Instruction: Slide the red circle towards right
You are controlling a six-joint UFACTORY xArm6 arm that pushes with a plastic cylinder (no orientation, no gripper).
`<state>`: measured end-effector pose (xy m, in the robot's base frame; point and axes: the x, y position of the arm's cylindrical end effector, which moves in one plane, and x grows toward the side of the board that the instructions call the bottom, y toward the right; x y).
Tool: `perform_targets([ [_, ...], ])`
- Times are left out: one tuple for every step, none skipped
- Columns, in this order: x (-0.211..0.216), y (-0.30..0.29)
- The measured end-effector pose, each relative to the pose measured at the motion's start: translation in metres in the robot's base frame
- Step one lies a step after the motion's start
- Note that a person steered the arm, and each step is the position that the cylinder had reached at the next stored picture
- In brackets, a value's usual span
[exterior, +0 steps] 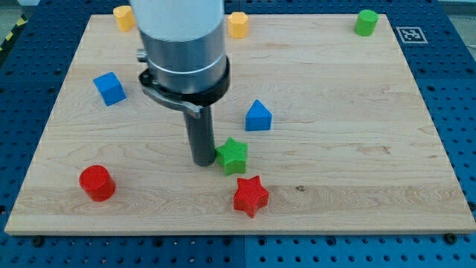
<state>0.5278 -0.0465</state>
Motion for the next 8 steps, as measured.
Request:
perform_targets([
  [0.003,0.019],
  [0.004,0.033],
  [0.004,-0.033],
  [0.000,-0.120],
  [-0.016,-0.184],
  [0.009,-0.252],
  [0.037,-0.225],
  [0.038,-0.208],
])
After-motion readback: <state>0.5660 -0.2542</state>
